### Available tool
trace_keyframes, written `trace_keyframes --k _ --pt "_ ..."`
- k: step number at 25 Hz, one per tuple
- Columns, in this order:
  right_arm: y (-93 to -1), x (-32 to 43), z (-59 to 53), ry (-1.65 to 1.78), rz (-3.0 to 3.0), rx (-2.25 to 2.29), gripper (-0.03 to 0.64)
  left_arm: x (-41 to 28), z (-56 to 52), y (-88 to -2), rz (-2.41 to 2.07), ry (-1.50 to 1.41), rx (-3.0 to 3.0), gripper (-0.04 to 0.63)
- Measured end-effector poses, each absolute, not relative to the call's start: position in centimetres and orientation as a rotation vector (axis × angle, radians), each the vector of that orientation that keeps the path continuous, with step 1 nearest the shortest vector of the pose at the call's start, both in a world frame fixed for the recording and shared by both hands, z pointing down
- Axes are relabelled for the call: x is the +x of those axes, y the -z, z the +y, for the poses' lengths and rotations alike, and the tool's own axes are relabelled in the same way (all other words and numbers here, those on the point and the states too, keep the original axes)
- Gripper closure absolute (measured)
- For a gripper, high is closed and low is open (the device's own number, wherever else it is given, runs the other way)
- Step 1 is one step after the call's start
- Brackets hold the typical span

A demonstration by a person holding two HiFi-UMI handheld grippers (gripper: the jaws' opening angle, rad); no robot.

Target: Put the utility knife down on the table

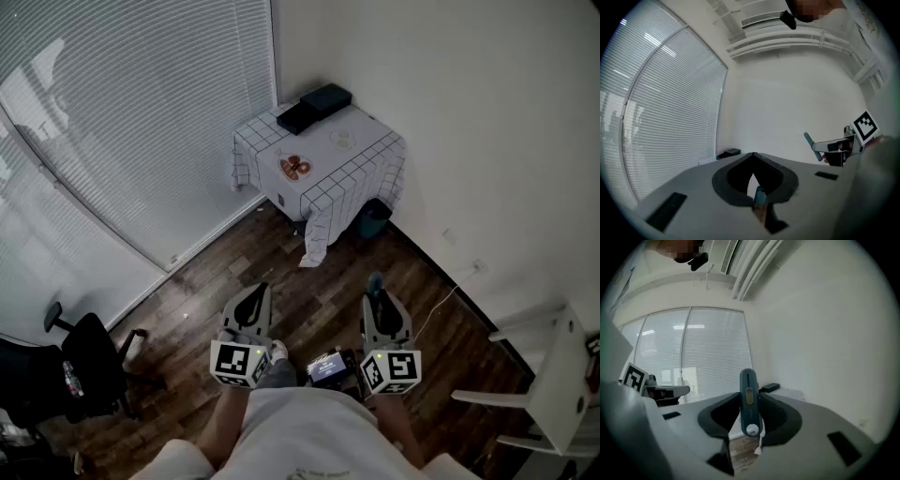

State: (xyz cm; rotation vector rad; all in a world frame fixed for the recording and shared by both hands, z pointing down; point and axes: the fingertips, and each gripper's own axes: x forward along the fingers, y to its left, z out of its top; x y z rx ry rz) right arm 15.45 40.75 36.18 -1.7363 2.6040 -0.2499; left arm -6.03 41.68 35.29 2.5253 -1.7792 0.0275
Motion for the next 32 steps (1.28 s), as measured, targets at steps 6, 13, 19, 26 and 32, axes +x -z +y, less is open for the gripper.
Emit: trace_keyframes --k 6,13,19,26,32 --pt "-36.2 16.5 40.6 0.236 2.595 -1.736 0.479 -5.1 41.5 -35.4 -1.787 -0.026 2.539 0.588" --pt "-35.9 16.9 40.5 0.262 2.611 -1.658 0.479 -4.7 41.8 -34.8 -1.817 -0.022 2.52 0.588" --pt "-36.3 16.4 40.7 0.26 2.666 -1.604 0.479 -4.1 41.9 -35.1 -1.829 -0.023 2.503 0.588" --pt "-36.5 17.2 39.1 0.273 2.647 -1.643 0.479 -3.4 39.8 -35.4 -1.796 -0.028 2.515 0.588" --pt "-37.1 17.4 35.6 0.275 2.625 -1.7 0.479 -3.8 35.8 -36.0 -1.76 -0.02 2.537 0.588"
